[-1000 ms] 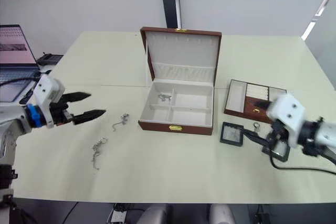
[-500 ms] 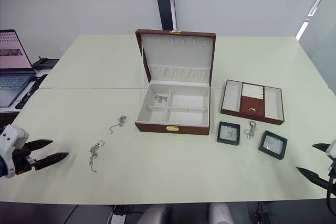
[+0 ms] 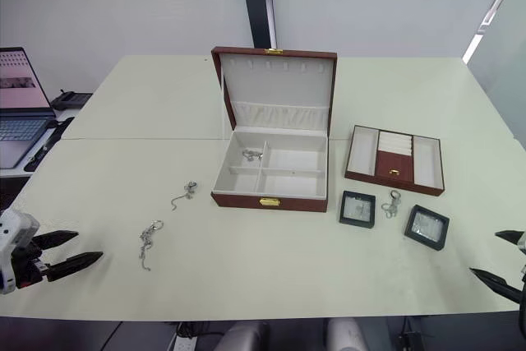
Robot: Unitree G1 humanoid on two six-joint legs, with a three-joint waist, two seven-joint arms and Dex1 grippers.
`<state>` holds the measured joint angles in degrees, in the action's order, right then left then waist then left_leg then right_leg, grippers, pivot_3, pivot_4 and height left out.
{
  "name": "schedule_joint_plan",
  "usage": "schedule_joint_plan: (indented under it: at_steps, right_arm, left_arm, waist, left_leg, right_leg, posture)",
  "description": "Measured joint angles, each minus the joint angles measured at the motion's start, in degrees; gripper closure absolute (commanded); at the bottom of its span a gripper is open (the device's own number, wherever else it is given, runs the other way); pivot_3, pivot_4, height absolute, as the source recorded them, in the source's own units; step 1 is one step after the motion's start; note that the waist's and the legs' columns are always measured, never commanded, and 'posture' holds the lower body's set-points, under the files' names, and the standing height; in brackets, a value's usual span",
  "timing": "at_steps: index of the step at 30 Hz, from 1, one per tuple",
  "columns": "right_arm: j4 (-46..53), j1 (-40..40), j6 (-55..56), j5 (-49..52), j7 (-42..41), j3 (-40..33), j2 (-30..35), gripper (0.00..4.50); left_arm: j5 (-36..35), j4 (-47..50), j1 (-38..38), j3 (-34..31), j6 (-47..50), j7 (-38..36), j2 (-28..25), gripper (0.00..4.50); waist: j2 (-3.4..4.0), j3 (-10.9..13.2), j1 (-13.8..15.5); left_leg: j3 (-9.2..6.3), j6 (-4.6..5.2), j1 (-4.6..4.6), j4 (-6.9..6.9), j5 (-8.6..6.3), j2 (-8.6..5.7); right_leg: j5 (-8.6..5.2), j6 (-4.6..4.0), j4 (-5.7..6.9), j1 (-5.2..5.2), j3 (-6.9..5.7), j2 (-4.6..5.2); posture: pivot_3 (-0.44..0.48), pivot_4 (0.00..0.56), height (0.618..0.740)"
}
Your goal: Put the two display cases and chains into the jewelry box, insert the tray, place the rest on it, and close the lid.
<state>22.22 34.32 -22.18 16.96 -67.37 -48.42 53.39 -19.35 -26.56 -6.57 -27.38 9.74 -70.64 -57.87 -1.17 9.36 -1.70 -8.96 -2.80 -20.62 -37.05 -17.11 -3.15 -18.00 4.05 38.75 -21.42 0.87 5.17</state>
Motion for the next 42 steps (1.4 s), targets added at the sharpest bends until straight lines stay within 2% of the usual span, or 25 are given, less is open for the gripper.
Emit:
schedule_joint_plan:
  at_steps: [4,9,13,17,20,25,31,35,42]
  right_arm:
    - [0.4,-5.7,-2.1,1.3,0.8,0.4,2.4,0.0]
    - [4.0,-20.3,-7.9,8.8,2.6,7.2,7.9,0.0]
    - [7.0,-35.2,-13.1,16.8,3.8,18.6,11.1,0.0]
    - [8.7,-53.7,-17.0,24.0,4.5,32.5,8.5,0.0]
    - [8.4,-61.3,-19.6,27.1,4.4,39.1,5.7,0.0]
    - [6.7,-67.5,-21.0,28.3,2.5,45.3,3.8,0.0]
    - [6.8,-68.0,-19.6,26.6,1.1,49.3,2.3,0.0]
    - [7.0,-68.0,-19.5,26.3,1.6,49.8,1.5,0.0]
    - [7.7,-67.9,-19.7,25.8,2.8,50.0,0.2,0.0]
  left_arm:
    - [-0.7,3.2,-1.2,0.0,1.1,0.2,0.1,0.02]
    - [-2.2,7.4,-4.9,-1.7,4.3,0.7,0.3,0.02]
    - [-3.8,13.2,-9.7,-5.5,7.3,1.7,1.0,0.02]
    - [-6.1,22.1,-15.7,-8.5,11.0,3.9,4.8,0.02]
    - [-7.1,26.5,-18.5,-9.4,13.5,5.2,6.6,0.02]
    - [-8.6,31.2,-19.6,-11.1,16.5,7.3,7.4,0.02]
    - [-9.9,37.1,-18.6,-10.8,20.3,12.2,10.7,0.02]
    - [-9.3,39.6,-16.1,-7.3,21.4,16.9,13.3,0.02]
    - [-5.2,38.5,-9.2,-0.5,22.7,24.2,13.6,0.02]
  waist:
    - [0.03,0.0,-0.3]
    - [0.08,0.0,-0.5]
    - [0.12,0.1,-0.2]
    - [0.16,0.1,-0.2]
    - [0.12,0.1,0.1]
    - [0.11,0.1,0.4]
    - [0.12,0.1,0.1]
    - [0.11,0.1,0.1]
    - [0.1,0.1,0.1]
  left_leg:
    - [0.07,0.0,0.05,0.02,0.0,0.07]
    - [0.27,-0.01,0.05,0.03,0.0,0.63]
    - [0.27,-0.01,-0.01,0.03,0.0,0.65]
    - [0.15,-0.03,-0.05,0.03,-0.01,0.74]
    - [0.02,-0.04,-0.19,0.02,0.0,0.69]
    - [-0.02,-0.04,-0.21,0.01,0.0,0.62]
    - [0.04,-0.05,-0.2,0.02,0.0,0.64]
    - [0.04,-0.05,-0.2,0.01,0.01,0.63]
    - [0.05,-0.07,-0.21,0.01,0.02,0.62]
  right_leg:
    - [0.0,0.0,0.01,0.0,0.05,-0.02]
    - [-0.01,-0.03,-0.03,0.0,0.03,-0.17]
    - [-0.01,-0.05,-0.1,-0.03,-0.01,-0.15]
    - [0.04,-0.11,-0.23,-0.06,-0.01,-0.06]
    - [0.05,-0.12,-0.25,-0.16,-0.1,-0.08]
    - [0.05,-0.12,-0.24,-0.16,-0.13,-0.09]
    - [0.05,-0.12,-0.2,-0.23,-0.09,-0.12]
    - [0.05,-0.12,-0.18,-0.23,-0.08,-0.13]
    - [0.06,-0.13,-0.17,-0.25,-0.06,-0.15]
  posture:
    - [0.0,0.15,0.74]
    - [0.0,0.15,0.74]
    - [0.0,0.15,0.74]
    - [0.0,0.15,0.74]
    - [0.0,0.15,0.74]
    - [0.0,0.15,0.74]
    - [0.0,0.15,0.74]
    - [0.0,0.15,0.74]
    - [0.0,0.15,0.74]
